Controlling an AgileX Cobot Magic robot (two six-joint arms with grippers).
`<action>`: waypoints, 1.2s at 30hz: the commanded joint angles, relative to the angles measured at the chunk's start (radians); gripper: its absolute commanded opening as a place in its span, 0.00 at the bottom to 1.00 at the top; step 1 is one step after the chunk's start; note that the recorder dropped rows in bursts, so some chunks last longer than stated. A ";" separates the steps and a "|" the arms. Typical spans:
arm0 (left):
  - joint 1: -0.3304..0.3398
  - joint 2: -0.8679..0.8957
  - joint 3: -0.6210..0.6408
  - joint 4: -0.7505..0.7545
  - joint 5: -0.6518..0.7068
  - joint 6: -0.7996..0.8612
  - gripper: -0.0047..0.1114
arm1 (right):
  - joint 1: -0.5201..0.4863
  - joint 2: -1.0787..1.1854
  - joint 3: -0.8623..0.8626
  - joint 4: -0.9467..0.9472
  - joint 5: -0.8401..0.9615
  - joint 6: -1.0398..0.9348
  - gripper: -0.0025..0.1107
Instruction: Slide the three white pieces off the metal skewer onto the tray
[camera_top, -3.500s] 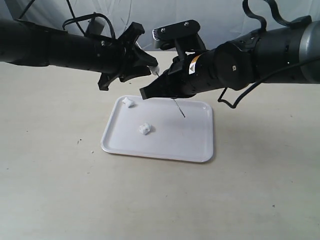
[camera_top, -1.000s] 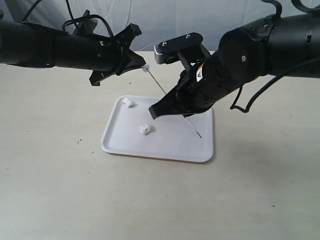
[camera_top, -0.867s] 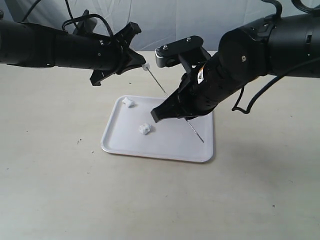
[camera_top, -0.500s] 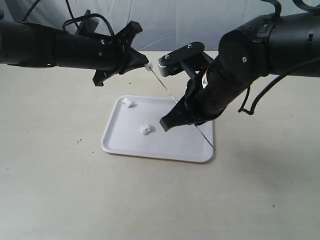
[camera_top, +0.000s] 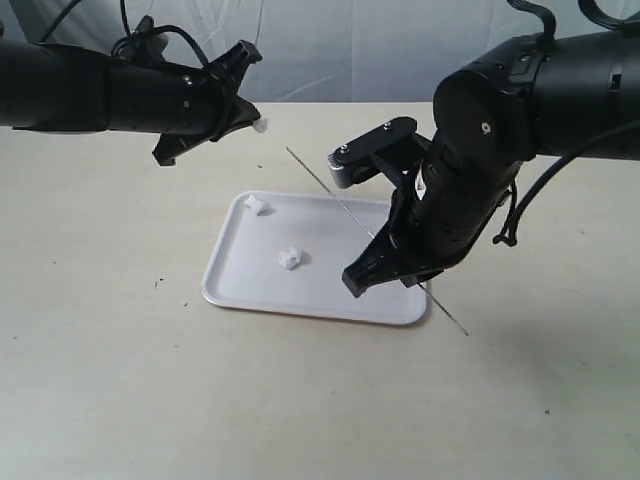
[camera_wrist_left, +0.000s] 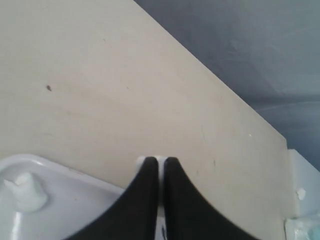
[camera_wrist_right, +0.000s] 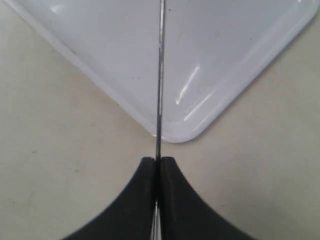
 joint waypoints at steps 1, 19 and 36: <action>0.010 -0.003 -0.005 -0.014 -0.045 0.040 0.04 | 0.000 -0.005 0.004 -0.081 0.003 0.061 0.02; -0.034 0.073 -0.005 0.515 0.379 -0.142 0.55 | -0.007 -0.005 0.004 -0.404 -0.099 0.352 0.02; -0.034 -0.243 0.032 0.951 0.156 -0.365 0.11 | -0.007 0.180 0.004 -0.334 -0.202 0.273 0.03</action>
